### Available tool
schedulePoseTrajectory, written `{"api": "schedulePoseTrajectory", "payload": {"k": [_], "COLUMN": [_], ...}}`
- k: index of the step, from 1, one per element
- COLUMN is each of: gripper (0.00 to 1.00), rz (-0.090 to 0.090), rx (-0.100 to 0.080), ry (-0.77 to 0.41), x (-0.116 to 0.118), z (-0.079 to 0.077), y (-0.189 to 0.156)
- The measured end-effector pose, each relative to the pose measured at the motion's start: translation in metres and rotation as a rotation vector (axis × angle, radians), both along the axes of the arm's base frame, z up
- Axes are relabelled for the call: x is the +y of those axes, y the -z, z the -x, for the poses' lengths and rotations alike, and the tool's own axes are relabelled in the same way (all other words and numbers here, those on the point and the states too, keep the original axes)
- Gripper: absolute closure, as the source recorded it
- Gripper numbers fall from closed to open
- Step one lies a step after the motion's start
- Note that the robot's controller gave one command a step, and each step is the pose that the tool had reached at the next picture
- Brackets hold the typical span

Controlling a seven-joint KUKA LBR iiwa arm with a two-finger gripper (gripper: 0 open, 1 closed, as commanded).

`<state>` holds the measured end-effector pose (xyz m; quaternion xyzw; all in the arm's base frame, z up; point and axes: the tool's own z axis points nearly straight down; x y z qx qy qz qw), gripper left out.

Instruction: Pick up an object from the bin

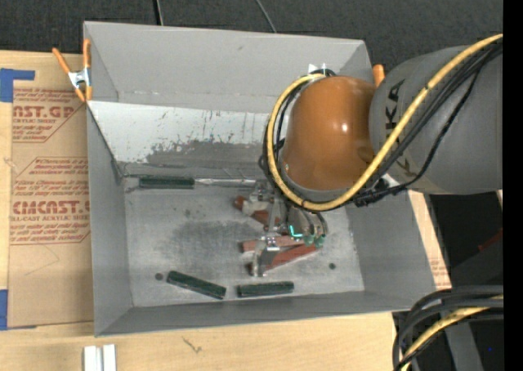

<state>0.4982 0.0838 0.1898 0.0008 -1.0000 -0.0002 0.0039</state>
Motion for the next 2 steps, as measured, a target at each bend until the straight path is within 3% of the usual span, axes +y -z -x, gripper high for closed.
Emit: {"api": "schedulePoseTrajectory", "payload": {"k": [1, 2], "gripper": [0.0, 0.0], "rz": [-0.001, -0.001], "rx": [-0.008, -0.014], "ry": [0.001, -0.059], "x": [0.0, -0.019], "z": [-0.002, 0.004], "y": [-0.004, 0.049]}}
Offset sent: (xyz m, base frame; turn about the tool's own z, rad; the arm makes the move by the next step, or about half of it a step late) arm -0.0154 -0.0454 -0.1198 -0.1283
